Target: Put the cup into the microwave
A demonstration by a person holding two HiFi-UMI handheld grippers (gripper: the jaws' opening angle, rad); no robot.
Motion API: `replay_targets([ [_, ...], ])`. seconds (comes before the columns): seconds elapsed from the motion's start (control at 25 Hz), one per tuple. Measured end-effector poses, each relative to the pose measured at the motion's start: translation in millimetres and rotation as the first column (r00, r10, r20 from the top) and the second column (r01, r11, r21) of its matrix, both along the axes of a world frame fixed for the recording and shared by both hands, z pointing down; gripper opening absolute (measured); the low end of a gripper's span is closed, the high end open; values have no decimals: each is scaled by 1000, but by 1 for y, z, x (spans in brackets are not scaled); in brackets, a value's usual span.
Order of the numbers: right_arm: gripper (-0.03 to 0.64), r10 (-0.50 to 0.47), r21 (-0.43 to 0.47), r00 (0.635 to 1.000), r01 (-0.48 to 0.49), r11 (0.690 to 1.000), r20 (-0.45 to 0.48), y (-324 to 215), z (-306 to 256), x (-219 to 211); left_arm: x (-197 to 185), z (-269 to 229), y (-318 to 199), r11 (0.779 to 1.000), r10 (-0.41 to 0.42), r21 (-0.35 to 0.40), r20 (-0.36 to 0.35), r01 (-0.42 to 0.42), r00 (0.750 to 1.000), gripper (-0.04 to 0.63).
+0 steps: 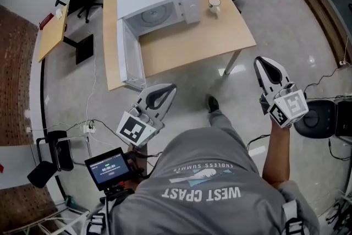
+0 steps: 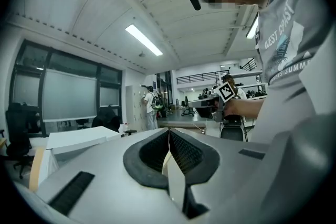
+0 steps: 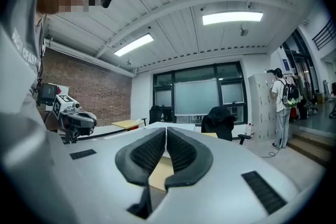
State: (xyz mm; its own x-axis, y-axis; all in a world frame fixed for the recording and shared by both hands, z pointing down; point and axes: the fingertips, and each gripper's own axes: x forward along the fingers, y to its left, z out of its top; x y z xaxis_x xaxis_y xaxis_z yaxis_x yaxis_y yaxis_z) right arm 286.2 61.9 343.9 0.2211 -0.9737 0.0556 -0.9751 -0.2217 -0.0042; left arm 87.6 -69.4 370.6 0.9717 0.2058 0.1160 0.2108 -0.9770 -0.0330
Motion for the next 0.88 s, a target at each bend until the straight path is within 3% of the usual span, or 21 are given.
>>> replay_targets([
  [0.44,20,-35,-113,997,42,993,70,-122,65,160,101,17,-70,993,-109,-45,85,113,990,21],
  [0.68,20,-34,-205,993,57,977,117,-197,136,251,138,38,-101,976,-192,-78,139,204,972,21],
  [0.88,44,-20,-298,985,71,952,170,-260,200,303,148,53,-129,951,-272,-97,190,293,943,21],
])
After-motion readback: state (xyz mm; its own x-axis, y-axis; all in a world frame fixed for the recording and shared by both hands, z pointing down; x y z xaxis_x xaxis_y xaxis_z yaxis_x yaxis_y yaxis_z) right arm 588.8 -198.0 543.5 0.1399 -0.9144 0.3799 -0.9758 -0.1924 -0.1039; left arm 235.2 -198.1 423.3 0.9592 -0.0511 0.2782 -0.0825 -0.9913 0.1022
